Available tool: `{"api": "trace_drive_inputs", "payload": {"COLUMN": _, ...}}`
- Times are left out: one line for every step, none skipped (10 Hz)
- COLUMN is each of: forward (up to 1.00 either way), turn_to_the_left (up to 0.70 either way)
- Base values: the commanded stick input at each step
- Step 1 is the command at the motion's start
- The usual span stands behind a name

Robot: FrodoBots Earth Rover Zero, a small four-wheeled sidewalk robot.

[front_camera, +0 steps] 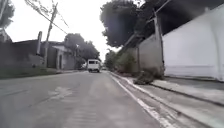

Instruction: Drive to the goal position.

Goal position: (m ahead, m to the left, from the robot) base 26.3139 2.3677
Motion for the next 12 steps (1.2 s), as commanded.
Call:
{"api": "trace_drive_inputs", "payload": {"forward": 0.7, "turn_to_the_left": 0.0}}
{"api": "trace_drive_inputs", "payload": {"forward": 0.7, "turn_to_the_left": 0.0}}
{"api": "trace_drive_inputs", "payload": {"forward": 0.7, "turn_to_the_left": 0.0}}
{"api": "trace_drive_inputs", "payload": {"forward": 0.7, "turn_to_the_left": 0.0}}
{"api": "trace_drive_inputs", "payload": {"forward": 0.7, "turn_to_the_left": 0.0}}
{"api": "trace_drive_inputs", "payload": {"forward": 0.7, "turn_to_the_left": 0.0}}
{"api": "trace_drive_inputs", "payload": {"forward": 0.7, "turn_to_the_left": 0.02}}
{"api": "trace_drive_inputs", "payload": {"forward": 0.7, "turn_to_the_left": 0.02}}
{"api": "trace_drive_inputs", "payload": {"forward": 0.7, "turn_to_the_left": 0.01}}
{"api": "trace_drive_inputs", "payload": {"forward": 0.7, "turn_to_the_left": 0.0}}
{"api": "trace_drive_inputs", "payload": {"forward": 0.7, "turn_to_the_left": 0.0}}
{"api": "trace_drive_inputs", "payload": {"forward": 0.7, "turn_to_the_left": 0.0}}
